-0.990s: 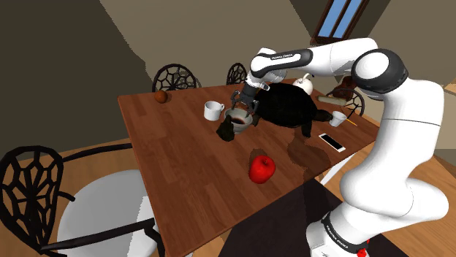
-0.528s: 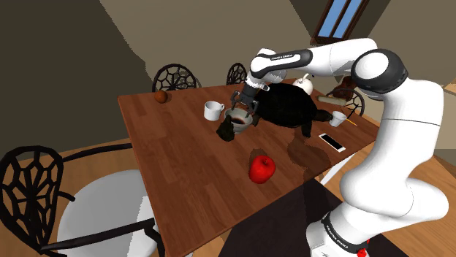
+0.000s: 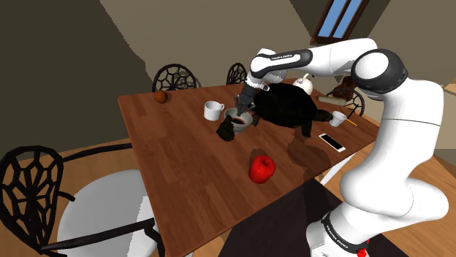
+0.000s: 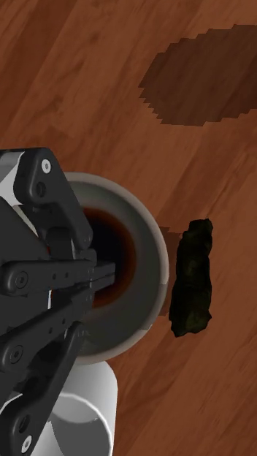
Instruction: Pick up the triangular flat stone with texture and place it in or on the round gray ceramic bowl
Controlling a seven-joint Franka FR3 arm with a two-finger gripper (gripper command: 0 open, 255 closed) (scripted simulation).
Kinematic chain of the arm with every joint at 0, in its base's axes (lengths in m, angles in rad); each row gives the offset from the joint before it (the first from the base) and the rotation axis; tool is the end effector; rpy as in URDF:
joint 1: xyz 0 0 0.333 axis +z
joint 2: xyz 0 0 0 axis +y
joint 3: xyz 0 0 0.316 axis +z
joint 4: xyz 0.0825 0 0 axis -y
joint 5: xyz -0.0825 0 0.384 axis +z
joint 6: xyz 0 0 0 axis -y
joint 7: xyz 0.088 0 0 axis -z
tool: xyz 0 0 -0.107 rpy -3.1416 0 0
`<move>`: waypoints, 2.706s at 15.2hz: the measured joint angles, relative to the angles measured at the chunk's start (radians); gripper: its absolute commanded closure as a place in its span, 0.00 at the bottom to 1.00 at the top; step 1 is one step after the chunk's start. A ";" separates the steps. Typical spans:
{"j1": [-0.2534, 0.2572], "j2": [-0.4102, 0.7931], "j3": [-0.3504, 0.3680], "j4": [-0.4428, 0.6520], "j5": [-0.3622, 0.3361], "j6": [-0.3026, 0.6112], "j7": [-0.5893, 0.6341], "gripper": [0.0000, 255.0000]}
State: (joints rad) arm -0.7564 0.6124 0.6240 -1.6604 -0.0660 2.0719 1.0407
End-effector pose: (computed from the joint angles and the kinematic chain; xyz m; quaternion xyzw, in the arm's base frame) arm 0.6518 -0.1402 0.3003 -0.8126 0.5630 0.1020 0.1111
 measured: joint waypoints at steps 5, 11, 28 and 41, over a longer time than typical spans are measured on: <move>-0.023 -0.043 0.049 -0.084 -0.051 0.092 -0.150 0.00; -0.221 -0.163 0.290 -0.437 -0.207 0.546 -0.857 0.00; -0.143 -0.098 0.218 -0.430 -0.293 0.625 -0.852 1.00; -0.201 -0.147 0.286 -0.422 -0.237 0.563 -0.883 1.00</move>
State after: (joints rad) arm -0.9575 0.4655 0.9104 -2.0826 -0.3025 2.6344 0.1574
